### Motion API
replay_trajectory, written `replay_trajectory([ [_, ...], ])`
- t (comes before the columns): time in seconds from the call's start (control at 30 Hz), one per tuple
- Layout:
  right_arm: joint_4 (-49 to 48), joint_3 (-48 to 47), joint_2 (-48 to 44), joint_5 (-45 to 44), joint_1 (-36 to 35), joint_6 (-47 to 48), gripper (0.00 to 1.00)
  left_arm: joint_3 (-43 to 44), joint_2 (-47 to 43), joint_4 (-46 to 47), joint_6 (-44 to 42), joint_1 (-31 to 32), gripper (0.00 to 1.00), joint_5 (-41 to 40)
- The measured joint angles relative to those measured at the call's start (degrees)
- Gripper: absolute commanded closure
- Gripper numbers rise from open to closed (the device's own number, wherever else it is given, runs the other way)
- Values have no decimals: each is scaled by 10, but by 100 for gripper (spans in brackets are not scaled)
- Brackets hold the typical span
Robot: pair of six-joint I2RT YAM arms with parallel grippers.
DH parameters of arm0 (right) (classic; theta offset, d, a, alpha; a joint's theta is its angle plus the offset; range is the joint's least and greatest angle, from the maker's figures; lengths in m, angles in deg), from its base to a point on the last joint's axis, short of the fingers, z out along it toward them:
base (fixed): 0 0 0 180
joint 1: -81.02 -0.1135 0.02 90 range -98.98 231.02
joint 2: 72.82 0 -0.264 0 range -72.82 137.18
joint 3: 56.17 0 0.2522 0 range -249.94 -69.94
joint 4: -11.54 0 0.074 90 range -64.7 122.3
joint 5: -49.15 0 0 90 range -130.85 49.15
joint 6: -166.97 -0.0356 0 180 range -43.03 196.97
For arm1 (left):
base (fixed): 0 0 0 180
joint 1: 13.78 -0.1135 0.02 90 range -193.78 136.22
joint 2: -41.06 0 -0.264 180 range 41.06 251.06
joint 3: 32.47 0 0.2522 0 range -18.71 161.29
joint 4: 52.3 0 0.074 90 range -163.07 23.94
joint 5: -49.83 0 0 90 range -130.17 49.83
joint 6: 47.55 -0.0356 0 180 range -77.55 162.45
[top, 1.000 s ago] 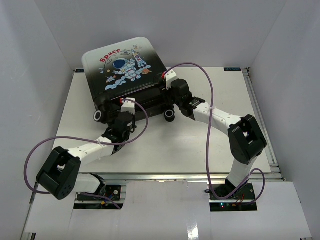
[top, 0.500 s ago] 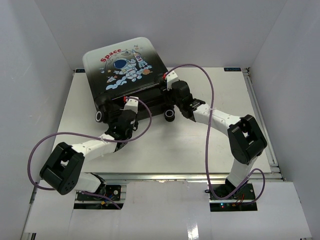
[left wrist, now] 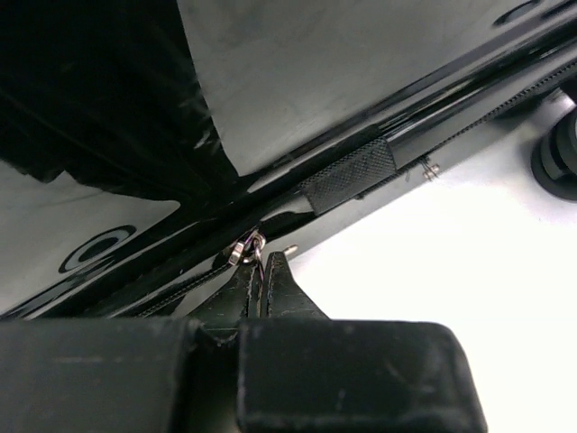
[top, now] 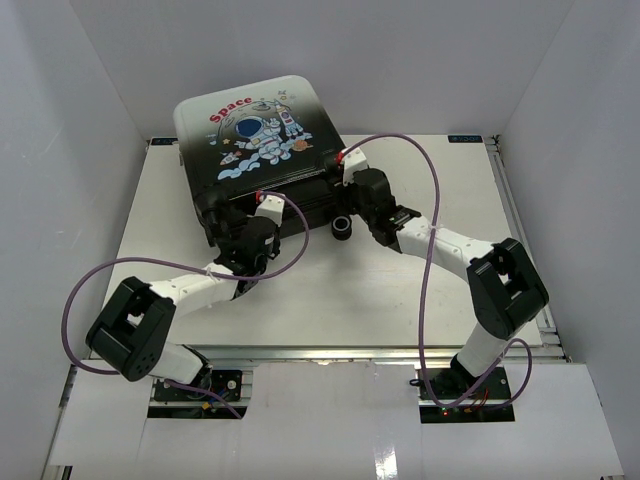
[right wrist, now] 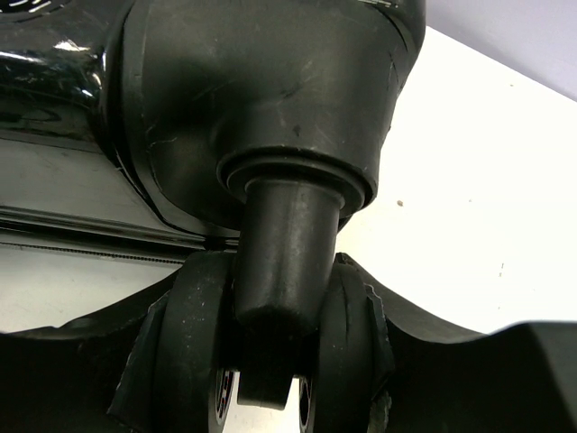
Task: Pack the luggage
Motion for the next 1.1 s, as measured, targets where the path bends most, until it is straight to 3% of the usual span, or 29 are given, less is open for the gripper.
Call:
replay_trajectory([
  [0.33, -7, 18, -13, 3, 3, -5, 92, 1, 1, 6, -25, -2, 100, 63],
  [0.47, -8, 22, -17, 39, 0, -15, 92, 31, 38, 55, -29, 13, 100, 207],
  [0.63, 3, 30, -24, 64, -9, -24, 92, 40, 47, 69, -31, 16, 100, 274],
  [1.1, 10, 31, -28, 84, -11, -54, 92, 18, 35, 89, -28, 26, 100, 255],
])
